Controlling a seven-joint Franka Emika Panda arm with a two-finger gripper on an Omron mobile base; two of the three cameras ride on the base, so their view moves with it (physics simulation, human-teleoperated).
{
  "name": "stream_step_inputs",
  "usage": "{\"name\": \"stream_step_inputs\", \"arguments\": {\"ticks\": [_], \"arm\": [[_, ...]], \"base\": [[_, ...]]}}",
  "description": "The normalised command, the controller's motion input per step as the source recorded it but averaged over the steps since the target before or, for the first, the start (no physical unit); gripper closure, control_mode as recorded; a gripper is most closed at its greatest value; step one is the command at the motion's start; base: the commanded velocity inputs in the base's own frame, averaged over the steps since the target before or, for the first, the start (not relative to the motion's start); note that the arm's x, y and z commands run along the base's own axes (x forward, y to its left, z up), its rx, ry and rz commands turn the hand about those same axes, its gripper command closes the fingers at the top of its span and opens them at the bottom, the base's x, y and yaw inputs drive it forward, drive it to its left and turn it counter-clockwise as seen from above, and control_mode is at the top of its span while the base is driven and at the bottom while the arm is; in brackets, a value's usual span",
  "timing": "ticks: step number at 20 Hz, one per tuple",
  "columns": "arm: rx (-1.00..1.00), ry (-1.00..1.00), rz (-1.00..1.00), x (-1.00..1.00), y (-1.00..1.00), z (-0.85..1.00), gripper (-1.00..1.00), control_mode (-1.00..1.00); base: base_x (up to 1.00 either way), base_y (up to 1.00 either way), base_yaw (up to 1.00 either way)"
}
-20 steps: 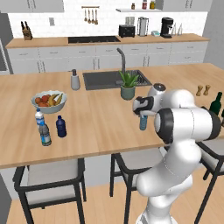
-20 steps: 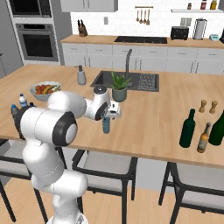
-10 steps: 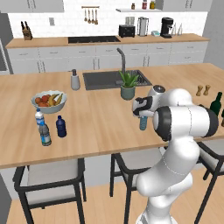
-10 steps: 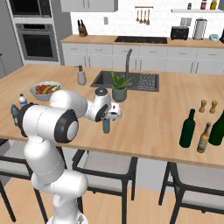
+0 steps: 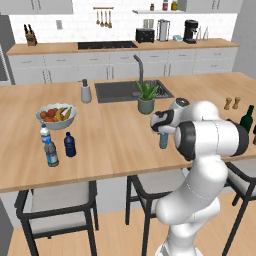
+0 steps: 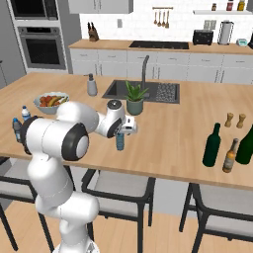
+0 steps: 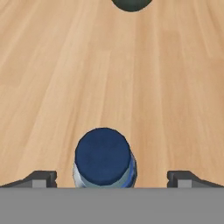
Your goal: Move the plastic bottles in the middle to the plastics group, and the glass bottles in the middle to the glass group.
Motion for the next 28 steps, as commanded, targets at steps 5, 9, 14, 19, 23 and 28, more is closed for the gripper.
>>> {"name": "stream_step_inputs", "arguments": {"ticks": [5, 9, 14, 19, 23, 28], "arm": [[0.0, 0.0, 0.03, 0.11, 0.0, 0.0, -1.0, -1.0], [0.0, 0.0, 0.01, 0.01, 0.0, 0.0, -1.0, -1.0], [0.0, 0.0, 0.0, 0.0, 0.0, 0.0, 1.0, -1.0], [0.0, 0.0, 0.0, 0.0, 0.0, 0.0, 1.0, -1.0], [0.0, -0.03, 0.01, -0.02, 0.05, 0.04, 1.0, -1.0], [0.0, -0.11, 0.15, -0.07, 0.61, 0.33, 1.0, -1.0]], "base": [[0.0, 0.0, 0.0], [0.0, 0.0, 0.0], [0.0, 0.0, 0.0], [0.0, 0.0, 0.0], [0.0, 0.0, 0.0], [0.0, 0.0, 0.0]]}}
